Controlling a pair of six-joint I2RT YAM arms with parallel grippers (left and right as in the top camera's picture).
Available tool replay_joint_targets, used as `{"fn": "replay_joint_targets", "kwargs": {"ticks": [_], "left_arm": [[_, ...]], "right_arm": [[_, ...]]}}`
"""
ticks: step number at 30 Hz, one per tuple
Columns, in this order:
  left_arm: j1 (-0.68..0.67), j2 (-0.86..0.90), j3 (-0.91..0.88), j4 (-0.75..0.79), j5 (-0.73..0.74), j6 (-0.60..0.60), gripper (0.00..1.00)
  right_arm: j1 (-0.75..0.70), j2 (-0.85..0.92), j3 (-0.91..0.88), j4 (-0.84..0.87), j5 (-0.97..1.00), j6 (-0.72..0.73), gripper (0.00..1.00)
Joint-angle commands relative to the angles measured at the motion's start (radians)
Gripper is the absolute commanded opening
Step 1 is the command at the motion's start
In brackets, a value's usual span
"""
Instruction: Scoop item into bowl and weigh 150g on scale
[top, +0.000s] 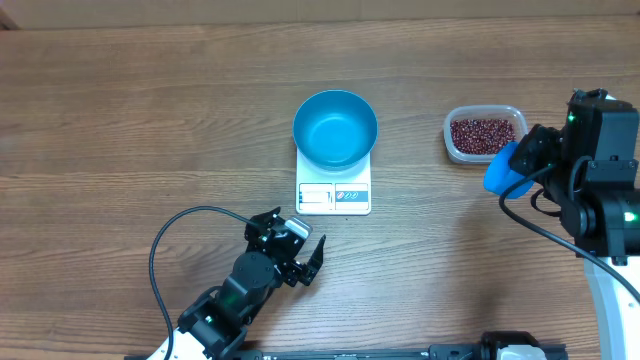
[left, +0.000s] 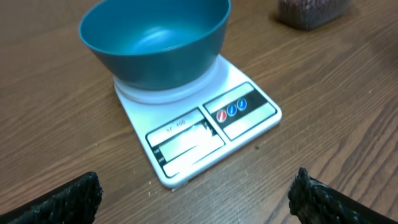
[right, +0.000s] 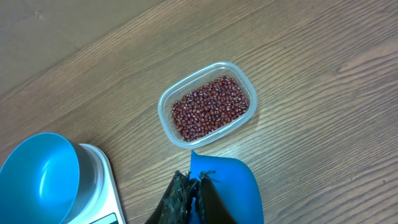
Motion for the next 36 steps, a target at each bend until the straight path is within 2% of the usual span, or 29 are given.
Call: {"fn": "replay_joint_targets", "kwargs": {"ticks": [1, 22, 29, 36], "left_arm": [[0.005, -0.003, 0.049, -0.001, -0.01, -0.004, 0.99], [0.006, -0.002, 0.053, -0.002, -0.022, 0.013, 1.0], [0.006, -0.002, 0.053, -0.101, -0.022, 0.013, 0.99], [0.006, -0.002, 0.053, -0.001, -0.023, 0.012, 1.0]], "right_arm": [[-0.002, -0.006, 0.021, 0.006, 0.0, -0.001, 0.04], [-0.002, -0.006, 0.021, 0.004, 0.0, -0.001, 0.04], [-0.002, -0.006, 0.021, 0.005, 0.0, -0.001, 0.04], [-0.002, -0.006, 0.021, 0.004, 0.0, -0.001, 0.04]]}}
